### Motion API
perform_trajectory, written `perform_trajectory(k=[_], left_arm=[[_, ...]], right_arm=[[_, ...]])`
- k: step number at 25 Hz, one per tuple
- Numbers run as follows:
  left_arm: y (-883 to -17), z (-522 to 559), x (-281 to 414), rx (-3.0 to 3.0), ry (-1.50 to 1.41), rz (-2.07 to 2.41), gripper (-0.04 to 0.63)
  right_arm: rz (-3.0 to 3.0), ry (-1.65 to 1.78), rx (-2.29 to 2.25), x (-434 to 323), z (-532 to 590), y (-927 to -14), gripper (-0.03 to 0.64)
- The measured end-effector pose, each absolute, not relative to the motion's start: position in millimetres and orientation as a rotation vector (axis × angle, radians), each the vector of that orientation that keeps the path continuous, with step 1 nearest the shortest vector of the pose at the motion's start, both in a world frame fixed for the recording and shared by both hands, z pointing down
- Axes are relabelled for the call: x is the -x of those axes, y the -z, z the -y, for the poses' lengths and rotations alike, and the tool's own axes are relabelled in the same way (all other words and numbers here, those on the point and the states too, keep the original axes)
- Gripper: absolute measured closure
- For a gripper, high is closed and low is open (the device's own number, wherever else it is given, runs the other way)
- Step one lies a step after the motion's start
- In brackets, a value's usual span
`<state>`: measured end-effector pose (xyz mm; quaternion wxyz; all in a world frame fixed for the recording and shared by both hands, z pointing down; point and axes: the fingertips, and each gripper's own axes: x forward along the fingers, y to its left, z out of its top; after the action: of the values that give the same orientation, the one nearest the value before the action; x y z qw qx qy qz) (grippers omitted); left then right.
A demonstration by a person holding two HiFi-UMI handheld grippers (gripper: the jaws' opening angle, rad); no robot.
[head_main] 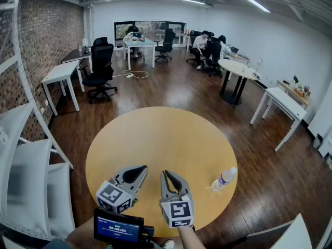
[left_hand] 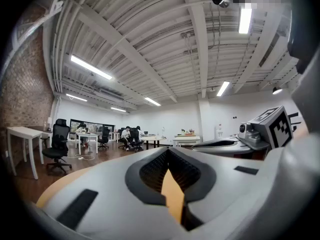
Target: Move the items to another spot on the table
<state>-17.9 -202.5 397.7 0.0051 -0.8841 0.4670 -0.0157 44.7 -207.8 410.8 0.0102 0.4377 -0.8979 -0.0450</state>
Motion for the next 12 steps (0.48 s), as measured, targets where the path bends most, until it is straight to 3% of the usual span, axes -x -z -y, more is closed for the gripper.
perform_trajectory(k=[4,5,6,12], left_arm=[[-406.5,207.6,1.7,2.753,0.01,-1.447,0.591],[-403.2,205.5,-7.0,2.775,0.025,-1.448,0.591],[-400.7,204.0,-15.7,2.793,0.037,-1.444,0.591],[-408.9,204.0,-70.6,2.847,0.053,-1.35,0.591]], right_arm=[[2.794,0.104,-1.42,-67.8,208.3,-414.0,0.573],[2.79,0.093,-1.43,-73.3,208.6,-415.3,0.504],[2.784,0.094,-1.441,-79.3,209.2,-417.0,0.476],[2.705,0.071,-1.565,-131.9,208.7,-430.0,0.476]])
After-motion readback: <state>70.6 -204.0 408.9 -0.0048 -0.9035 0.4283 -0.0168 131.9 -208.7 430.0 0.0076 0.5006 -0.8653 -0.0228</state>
